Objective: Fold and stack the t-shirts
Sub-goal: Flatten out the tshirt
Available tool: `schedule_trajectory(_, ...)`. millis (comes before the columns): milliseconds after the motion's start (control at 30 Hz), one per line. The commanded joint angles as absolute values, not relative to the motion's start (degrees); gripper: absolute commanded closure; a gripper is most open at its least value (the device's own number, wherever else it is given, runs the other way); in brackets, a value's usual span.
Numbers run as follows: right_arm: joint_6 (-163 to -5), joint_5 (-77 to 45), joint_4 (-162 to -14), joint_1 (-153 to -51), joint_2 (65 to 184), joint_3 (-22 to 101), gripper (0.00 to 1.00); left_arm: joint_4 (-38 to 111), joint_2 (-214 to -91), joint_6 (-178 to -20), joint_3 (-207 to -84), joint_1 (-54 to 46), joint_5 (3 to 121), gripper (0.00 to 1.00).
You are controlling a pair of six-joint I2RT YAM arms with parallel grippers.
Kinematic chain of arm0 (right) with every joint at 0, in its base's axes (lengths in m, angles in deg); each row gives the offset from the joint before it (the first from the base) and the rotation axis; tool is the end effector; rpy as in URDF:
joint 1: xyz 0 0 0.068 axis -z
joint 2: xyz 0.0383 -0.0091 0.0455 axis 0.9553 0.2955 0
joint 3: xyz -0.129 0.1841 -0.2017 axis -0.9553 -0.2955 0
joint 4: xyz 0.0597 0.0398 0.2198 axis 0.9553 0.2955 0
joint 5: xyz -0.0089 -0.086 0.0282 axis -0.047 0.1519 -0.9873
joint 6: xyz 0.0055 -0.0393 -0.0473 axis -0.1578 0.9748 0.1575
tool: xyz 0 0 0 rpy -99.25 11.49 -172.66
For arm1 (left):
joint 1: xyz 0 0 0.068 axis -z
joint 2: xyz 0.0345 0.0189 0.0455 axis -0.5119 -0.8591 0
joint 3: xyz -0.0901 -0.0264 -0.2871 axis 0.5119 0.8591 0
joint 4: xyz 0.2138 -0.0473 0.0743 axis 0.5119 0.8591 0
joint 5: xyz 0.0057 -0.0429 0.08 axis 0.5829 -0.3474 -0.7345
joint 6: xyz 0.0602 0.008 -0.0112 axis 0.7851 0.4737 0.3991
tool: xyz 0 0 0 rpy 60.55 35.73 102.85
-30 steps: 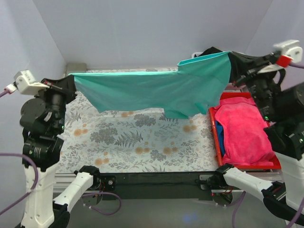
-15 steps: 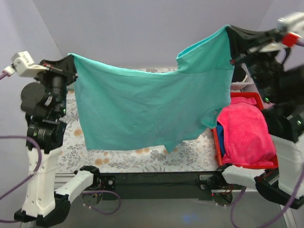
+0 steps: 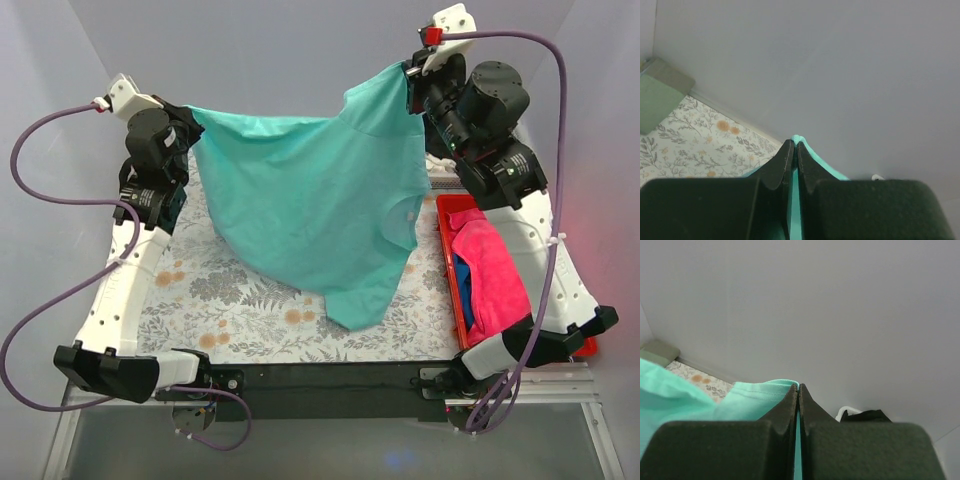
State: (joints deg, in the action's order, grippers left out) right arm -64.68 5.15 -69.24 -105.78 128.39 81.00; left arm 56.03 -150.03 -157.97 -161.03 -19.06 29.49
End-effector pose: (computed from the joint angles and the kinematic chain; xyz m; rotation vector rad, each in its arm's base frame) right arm 0.2233 0.1323 0.5966 -0.3410 1.3129 0.1485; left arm 0.2370 -0.0295 0.5021 -1.0969 1.2486 -0.7651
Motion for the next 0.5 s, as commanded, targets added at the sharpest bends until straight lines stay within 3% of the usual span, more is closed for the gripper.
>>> schedule_trajectory(0,-63.1,6.8,-74.4,-105.3,124.2,83.3,0.99,53.8,-147.2,-157.9,-165.4,-19.4,26.7,1.0)
schedule_trajectory(133,-62.2,5.7,-74.2,-105.3,119.3,81.5,0.99,55.3,-143.5,-157.8,-165.1,-19.4,26.9,1.0)
schedule_trajectory(467,-63.3,-2.2,-72.9,-105.3,98.8,63.3,0.99,63.1,-128.9,-158.4,-161.4,-19.4,28.4,1.0)
